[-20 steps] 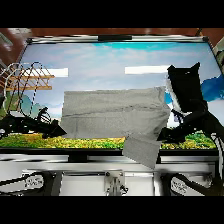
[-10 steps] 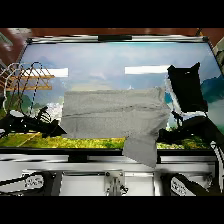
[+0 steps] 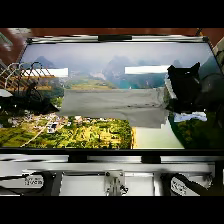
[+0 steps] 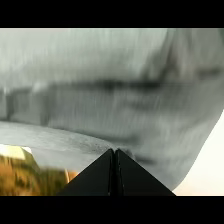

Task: Fold the shirts.

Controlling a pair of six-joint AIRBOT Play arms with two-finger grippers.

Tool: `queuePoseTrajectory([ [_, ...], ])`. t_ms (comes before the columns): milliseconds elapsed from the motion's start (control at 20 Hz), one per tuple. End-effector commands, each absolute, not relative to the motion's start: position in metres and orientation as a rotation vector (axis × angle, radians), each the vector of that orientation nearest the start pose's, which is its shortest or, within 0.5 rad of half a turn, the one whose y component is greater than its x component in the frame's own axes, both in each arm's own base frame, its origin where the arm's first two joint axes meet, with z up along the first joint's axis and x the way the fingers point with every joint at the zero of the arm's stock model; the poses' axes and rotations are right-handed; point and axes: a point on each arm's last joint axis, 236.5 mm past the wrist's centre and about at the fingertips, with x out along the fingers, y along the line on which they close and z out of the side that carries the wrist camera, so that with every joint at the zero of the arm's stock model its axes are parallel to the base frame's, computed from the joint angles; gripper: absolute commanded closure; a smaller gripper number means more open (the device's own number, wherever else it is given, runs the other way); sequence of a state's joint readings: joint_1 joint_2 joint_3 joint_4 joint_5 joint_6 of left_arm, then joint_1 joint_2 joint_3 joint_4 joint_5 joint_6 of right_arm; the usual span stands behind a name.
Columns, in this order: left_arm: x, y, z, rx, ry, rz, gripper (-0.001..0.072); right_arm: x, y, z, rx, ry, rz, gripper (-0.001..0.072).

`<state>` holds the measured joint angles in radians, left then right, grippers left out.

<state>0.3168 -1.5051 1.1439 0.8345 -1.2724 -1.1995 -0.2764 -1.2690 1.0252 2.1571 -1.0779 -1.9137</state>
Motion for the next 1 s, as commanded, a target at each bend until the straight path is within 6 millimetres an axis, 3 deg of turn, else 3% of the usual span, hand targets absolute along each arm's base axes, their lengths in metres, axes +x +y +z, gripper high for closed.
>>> queuePoseTrajectory([
  [0,0.451,-0.030,-0.011,-0.731,1.250,-0.366,0.0668,0.459,0.000,0.025,0.478,1.024,0.215,0.0643],
  [200,0.504,-0.049,-0.008,-0.791,1.208,-0.416,0.0668,0.520,0.007,0.017,0.408,0.966,0.198,0.0643],
  [300,0.521,-0.050,-0.013,-0.803,1.205,-0.409,0.0668,0.539,0.013,0.005,0.389,0.968,0.194,0.0643],
  [450,0.533,-0.045,-0.029,-0.843,1.213,-0.370,0.0668,0.536,0.007,-0.029,0.361,1.046,0.162,0.0642],
  [600,0.531,-0.048,-0.047,-0.872,1.254,-0.356,0.0665,0.532,-0.003,-0.040,0.324,1.077,0.132,0.0642],
  [650,0.530,-0.049,-0.051,-0.901,1.270,-0.337,0.0624,0.531,-0.004,-0.041,0.316,1.082,0.130,0.0642],
  [750,0.527,-0.054,-0.050,-0.909,1.290,-0.343,0.0277,0.526,-0.004,-0.042,0.313,1.100,0.134,0.0642],
  [800,0.525,-0.054,-0.046,-0.903,1.298,-0.359,0.0238,0.522,-0.006,-0.041,0.292,1.114,0.133,0.0640],
  [850,0.524,-0.053,-0.039,-0.897,1.302,-0.377,0.0238,0.517,-0.011,-0.038,0.256,1.125,0.127,0.0541],
  [900,0.522,-0.051,-0.029,-0.884,1.302,-0.398,0.0238,0.512,-0.018,-0.035,0.221,1.138,0.117,0.0288],
  [950,0.522,-0.049,-0.018,-0.870,1.296,-0.418,0.0238,0.505,-0.023,-0.032,0.197,1.159,0.110,0.0165],
])
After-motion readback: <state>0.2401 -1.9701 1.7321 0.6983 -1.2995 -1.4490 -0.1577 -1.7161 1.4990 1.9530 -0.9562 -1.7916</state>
